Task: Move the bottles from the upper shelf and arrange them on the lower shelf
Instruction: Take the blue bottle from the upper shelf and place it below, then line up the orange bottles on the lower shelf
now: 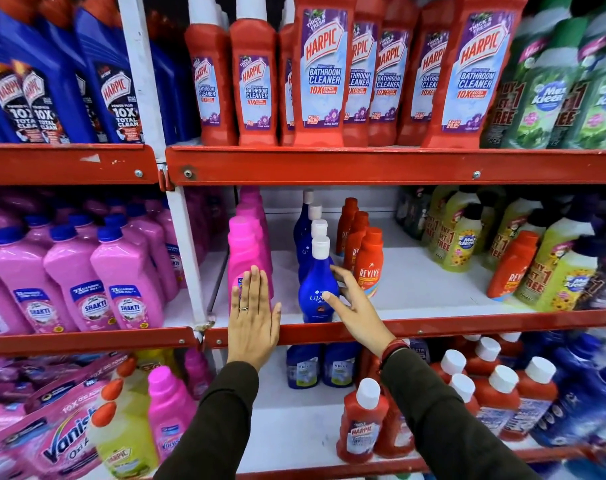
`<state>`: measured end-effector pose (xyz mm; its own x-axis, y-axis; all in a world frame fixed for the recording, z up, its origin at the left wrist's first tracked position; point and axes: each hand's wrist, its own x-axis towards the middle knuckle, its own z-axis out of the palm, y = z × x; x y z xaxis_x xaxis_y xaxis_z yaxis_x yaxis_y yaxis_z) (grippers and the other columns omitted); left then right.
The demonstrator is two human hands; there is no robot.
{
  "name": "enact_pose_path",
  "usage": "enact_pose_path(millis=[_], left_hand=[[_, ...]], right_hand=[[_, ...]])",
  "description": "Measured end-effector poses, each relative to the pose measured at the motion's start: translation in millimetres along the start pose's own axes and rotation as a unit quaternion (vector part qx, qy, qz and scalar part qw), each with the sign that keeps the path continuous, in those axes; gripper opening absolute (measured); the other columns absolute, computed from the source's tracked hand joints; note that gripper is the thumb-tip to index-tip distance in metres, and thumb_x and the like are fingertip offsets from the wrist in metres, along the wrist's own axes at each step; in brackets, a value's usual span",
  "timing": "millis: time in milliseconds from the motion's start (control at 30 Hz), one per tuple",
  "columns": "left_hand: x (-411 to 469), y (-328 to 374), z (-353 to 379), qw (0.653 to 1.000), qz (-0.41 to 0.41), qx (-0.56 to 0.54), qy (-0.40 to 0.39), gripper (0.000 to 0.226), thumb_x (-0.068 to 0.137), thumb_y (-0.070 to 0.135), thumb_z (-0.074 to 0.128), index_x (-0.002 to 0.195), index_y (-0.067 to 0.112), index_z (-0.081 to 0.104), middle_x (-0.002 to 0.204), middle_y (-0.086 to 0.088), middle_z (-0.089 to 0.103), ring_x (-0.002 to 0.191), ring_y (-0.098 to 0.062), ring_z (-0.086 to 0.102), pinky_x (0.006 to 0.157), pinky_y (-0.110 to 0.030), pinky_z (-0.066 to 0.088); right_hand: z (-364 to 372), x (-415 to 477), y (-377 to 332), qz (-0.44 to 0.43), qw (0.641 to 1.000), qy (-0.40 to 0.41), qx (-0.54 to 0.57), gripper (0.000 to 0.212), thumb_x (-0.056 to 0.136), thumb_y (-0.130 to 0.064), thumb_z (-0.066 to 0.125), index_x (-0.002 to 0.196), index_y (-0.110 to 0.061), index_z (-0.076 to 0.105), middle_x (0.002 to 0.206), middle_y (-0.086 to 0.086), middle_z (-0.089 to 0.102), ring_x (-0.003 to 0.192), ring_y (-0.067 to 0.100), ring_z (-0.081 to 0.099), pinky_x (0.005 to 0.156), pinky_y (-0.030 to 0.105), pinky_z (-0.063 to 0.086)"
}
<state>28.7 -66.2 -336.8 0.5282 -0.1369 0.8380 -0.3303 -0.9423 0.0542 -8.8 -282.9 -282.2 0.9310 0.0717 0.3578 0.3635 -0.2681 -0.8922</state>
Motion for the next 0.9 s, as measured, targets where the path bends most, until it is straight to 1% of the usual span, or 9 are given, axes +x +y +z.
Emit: enact_pose_path(millis=[133,200,267,400,533,633,733,800,900], left_hand=[[-2.5,11.2,-3.8,1.000,-0.012,-0.011,-0.004,0.075,0.104,0.034,0.025,0.161,0.006,-0.013,0.171,-0.011,-0.023,0.160,-0.022,-0.018,0.131,-0.039,-0.011],[-4.4,26.3,-5.1,1.000,-0.011,-0.023,-0.003,0.078,0.102,0.033,0.030,0.162,0.006,-0.013,0.171,-0.011,-0.024,0.160,-0.022,-0.018,0.130,-0.041,-0.007],[-4.2,45.5,-4.9,0.999,0.002,-0.034,0.001,0.080,0.101,0.033,0.031,0.161,0.006,-0.014,0.170,-0.011,-0.025,0.159,-0.022,-0.020,0.129,-0.043,-0.006],[-0.2,81.3,2.4,0.999,0.026,-0.033,0.005,0.082,0.101,0.032,0.032,0.161,0.006,-0.016,0.169,-0.010,-0.028,0.159,-0.022,-0.022,0.129,-0.042,-0.009],[2.0,99.7,15.9,0.999,0.026,-0.031,0.013,0.084,0.099,0.030,0.037,0.161,0.005,-0.013,0.170,-0.010,-0.026,0.159,-0.023,-0.020,0.130,-0.042,-0.010],[2.6,101.6,25.2,0.999,0.022,-0.024,0.032,0.083,0.100,0.031,0.037,0.161,0.004,-0.011,0.171,-0.011,-0.024,0.160,-0.023,-0.019,0.130,-0.043,-0.009],[2.0,99.5,29.1,0.999,0.021,-0.023,0.037,0.081,0.100,0.030,0.037,0.162,0.004,-0.009,0.171,-0.011,-0.022,0.160,-0.023,-0.017,0.130,-0.042,-0.008],[1.6,101.1,30.7,0.999,0.023,-0.022,0.039,0.077,0.103,0.031,0.033,0.162,0.004,-0.008,0.171,-0.011,-0.021,0.160,-0.023,-0.016,0.130,-0.042,-0.007],[3.8,103.3,31.8,0.999,0.027,-0.021,0.040,0.068,0.108,0.034,0.021,0.162,0.004,-0.008,0.171,-0.011,-0.021,0.160,-0.022,-0.016,0.131,-0.040,-0.008]], right_hand=[[-2.2,-5.8,-5.0,0.006,0.999,0.023,0.024,0.056,0.099,-0.024,0.061,0.150,-0.030,0.037,0.144,-0.008,0.052,0.130,-0.001,0.052,0.090,0.008,0.050],[-7.2,-10.2,-5.5,0.015,0.997,0.059,0.048,0.057,0.099,-0.023,0.062,0.149,-0.030,0.037,0.142,-0.007,0.054,0.131,0.006,0.053,0.095,0.015,0.050],[-16.7,-15.0,-5.6,0.017,0.994,0.093,0.052,0.054,0.099,-0.021,0.061,0.147,-0.030,0.039,0.139,-0.006,0.054,0.131,0.011,0.054,0.097,0.017,0.047],[-47.6,-27.5,-3.3,0.015,0.989,0.143,0.046,0.051,0.098,-0.016,0.063,0.144,-0.025,0.044,0.134,-0.008,0.057,0.128,0.009,0.055,0.110,0.029,0.045],[-93.9,-39.8,5.2,-0.001,0.976,0.219,0.004,0.045,0.097,-0.010,0.062,0.137,-0.028,0.050,0.137,-0.004,0.057,0.131,0.013,0.053,0.114,0.035,0.039],[-134.7,-45.4,10.7,-0.014,0.954,0.294,-0.062,0.043,0.097,-0.013,0.062,0.137,-0.025,0.050,0.141,0.000,0.052,0.133,0.013,0.048,0.116,0.032,0.034],[-175.4,-42.3,14.7,-0.034,0.914,0.379,-0.143,0.047,0.096,-0.011,0.061,0.140,-0.014,0.047,0.142,0.009,0.045,0.133,0.017,0.043,0.117,0.032,0.032],[-202.5,-37.9,16.6,-0.014,0.891,0.428,-0.155,0.052,0.095,-0.010,0.062,0.144,-0.011,0.043,0.145,0.012,0.040,0.137,0.022,0.040,0.118,0.031,0.029],[-236.0,-26.7,19.8,0.044,0.874,0.453,-0.172,0.062,0.096,-0.012,0.061,0.151,-0.005,0.034,0.154,0.019,0.032,0.146,0.031,0.031,0.122,0.032,0.023]])
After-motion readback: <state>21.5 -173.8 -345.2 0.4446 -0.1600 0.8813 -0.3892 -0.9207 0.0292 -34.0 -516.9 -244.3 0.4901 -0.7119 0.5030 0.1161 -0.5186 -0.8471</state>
